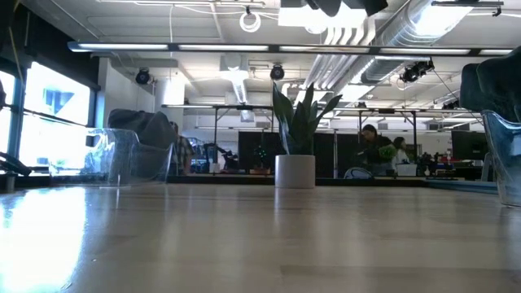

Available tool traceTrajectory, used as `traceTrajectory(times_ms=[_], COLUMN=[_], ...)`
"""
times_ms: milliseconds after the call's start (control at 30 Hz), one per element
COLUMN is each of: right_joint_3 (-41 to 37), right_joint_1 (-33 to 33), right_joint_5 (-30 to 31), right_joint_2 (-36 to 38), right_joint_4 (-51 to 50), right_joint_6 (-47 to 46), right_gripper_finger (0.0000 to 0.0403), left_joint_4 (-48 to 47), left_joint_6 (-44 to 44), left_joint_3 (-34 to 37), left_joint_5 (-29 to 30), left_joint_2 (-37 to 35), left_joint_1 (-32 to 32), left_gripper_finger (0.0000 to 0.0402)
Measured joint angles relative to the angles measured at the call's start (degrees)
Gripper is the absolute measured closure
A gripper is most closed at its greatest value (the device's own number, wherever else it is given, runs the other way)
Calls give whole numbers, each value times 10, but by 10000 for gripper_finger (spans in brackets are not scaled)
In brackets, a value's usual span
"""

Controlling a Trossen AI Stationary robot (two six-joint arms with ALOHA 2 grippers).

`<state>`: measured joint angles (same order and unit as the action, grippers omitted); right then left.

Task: Pick & Place hat
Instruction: Put the gray cap into the top transparent bin

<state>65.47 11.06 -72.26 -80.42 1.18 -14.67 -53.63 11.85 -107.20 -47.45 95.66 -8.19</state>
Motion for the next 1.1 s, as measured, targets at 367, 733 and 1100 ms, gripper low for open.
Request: traceTrajectory(times_ms=[367, 733, 1100], right_joint_3=[0, 0, 0], right_joint_1=[-2, -11, -10], right_joint_5=[121, 263, 299], right_joint_2=[94, 167, 232], right_joint_4=[-67, -215, -275], right_joint_6=[-31, 8, 12], right_gripper_finger=[392, 396, 400], left_joint_4=[104, 383, 380], left_joint_6=[30, 78, 98], left_joint_3=[0, 0, 0], left_joint_5=[20, -114, -119], left_joint_2=[5, 59, 68], left_joint_1=[-1, 0, 3], left_gripper_finger=[338, 182, 266])
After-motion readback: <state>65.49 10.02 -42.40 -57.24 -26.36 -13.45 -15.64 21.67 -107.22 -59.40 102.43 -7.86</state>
